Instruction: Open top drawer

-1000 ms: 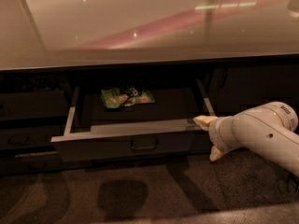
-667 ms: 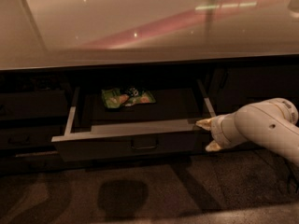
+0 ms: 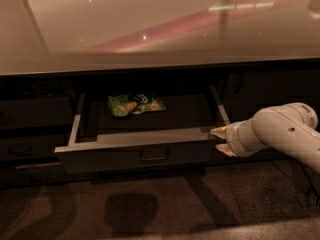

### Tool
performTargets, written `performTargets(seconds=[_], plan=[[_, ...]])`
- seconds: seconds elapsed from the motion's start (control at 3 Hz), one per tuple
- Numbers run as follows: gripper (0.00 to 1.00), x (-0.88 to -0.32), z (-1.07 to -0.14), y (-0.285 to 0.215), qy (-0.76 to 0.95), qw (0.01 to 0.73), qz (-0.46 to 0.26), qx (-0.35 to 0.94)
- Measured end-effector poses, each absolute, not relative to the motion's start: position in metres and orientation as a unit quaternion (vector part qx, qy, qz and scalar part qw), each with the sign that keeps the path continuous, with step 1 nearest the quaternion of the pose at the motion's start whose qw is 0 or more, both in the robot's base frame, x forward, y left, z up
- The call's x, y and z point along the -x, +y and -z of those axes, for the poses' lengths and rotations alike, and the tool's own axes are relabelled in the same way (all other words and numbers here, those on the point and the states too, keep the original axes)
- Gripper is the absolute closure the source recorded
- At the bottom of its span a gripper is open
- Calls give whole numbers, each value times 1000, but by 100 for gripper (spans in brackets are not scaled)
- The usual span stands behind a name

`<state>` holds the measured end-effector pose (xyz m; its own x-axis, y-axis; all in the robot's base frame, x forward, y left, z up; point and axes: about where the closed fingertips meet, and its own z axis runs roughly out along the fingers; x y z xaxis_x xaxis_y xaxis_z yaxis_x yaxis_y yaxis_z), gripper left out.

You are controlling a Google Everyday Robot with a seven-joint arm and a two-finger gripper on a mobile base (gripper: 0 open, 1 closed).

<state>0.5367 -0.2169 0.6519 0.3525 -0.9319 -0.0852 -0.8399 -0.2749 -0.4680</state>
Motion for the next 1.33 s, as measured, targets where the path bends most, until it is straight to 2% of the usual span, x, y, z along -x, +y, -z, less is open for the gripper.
performTargets(seconds=[0.33, 1.33], plan=[[100, -537, -654, -217, 560, 222, 103, 792], [100, -530, -665, -220, 560, 219, 120, 790]])
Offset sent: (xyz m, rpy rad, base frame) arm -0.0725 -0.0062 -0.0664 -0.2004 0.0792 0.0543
